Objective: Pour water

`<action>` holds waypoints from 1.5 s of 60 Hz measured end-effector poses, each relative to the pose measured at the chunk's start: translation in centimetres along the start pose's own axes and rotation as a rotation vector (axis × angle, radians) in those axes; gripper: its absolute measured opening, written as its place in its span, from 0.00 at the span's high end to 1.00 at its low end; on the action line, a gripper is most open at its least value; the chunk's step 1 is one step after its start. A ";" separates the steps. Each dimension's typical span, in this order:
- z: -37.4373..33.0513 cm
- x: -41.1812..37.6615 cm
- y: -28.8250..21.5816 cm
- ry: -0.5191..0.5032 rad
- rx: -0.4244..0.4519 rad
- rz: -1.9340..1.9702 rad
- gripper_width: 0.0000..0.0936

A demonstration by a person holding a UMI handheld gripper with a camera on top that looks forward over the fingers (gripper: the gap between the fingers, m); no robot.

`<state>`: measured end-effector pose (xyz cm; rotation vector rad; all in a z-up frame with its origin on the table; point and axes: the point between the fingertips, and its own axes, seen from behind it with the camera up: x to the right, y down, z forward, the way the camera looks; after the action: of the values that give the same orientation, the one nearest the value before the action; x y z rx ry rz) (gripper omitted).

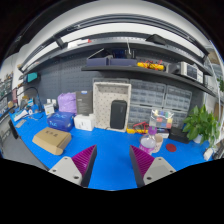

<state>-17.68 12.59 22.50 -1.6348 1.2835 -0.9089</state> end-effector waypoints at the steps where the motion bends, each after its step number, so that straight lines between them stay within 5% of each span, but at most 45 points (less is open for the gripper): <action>1: -0.1 0.3 0.4 0.006 -0.004 -0.001 0.31; 27: 5.4 11.0 11.6 0.133 -0.119 0.069 0.31; 58: 17.6 13.5 7.9 -0.013 0.013 0.078 0.33; 61: 18.1 13.7 7.7 -0.013 0.028 0.078 0.44; 70: 18.4 13.9 7.2 -0.034 0.081 0.104 0.59; 90: 18.6 12.8 6.6 -0.031 0.057 0.240 0.60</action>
<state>-0.52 2.64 9.90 -1.4092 1.3853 -0.7636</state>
